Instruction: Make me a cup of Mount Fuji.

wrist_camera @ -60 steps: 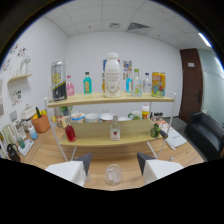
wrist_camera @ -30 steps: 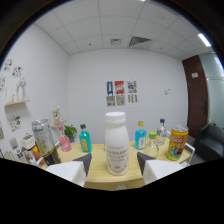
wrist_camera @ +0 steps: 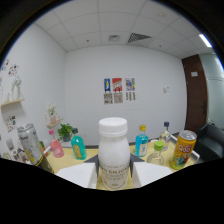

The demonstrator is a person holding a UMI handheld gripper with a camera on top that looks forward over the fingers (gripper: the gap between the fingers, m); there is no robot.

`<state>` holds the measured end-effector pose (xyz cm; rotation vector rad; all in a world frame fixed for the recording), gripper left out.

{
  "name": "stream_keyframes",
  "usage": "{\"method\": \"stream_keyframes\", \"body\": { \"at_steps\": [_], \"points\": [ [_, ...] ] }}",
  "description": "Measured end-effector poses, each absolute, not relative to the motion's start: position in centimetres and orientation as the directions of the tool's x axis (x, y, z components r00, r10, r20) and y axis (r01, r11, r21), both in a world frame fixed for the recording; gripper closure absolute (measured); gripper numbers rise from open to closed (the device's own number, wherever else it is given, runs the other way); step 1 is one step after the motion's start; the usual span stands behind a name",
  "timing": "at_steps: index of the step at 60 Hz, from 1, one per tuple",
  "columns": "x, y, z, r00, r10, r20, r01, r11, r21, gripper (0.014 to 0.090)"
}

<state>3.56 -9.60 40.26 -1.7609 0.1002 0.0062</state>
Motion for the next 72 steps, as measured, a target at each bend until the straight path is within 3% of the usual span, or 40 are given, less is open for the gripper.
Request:
{"method": "stream_keyframes", "body": {
  "at_steps": [8, 14, 21, 27, 42, 52, 58, 65, 72],
  "points": [
    [3.0, -11.5, 41.6, 0.996, -0.025, -0.083, -0.086, -0.169, -0.982, 0.0565],
    [3.3, -14.2, 43.7, 0.998, -0.018, -0.066, -0.068, -0.102, -0.993, 0.0568],
    [4.7, -17.5, 42.9, 0.998, -0.014, -0.067, -0.068, -0.095, -0.993, 0.0569],
    [7.0, -20.0, 38.6, 0.997, -0.042, -0.064, -0.07, -0.152, -0.986, 0.0572],
    [12.3, -22.7, 23.1, 0.987, -0.117, -0.106, -0.137, -0.295, -0.946, 0.057],
    [13.4, -23.0, 14.8, 0.991, -0.114, -0.063, -0.102, -0.375, -0.922, 0.057],
    [13.8, -23.0, 11.7, 0.995, -0.071, 0.072, 0.034, -0.435, -0.9, 0.0571],
    [13.8, -22.7, 10.3, 0.953, 0.043, 0.299, 0.286, -0.446, -0.848, 0.0572],
    [13.3, -22.2, 10.2, 0.833, 0.171, 0.526, 0.547, -0.387, -0.742, 0.057]
  ]
}}
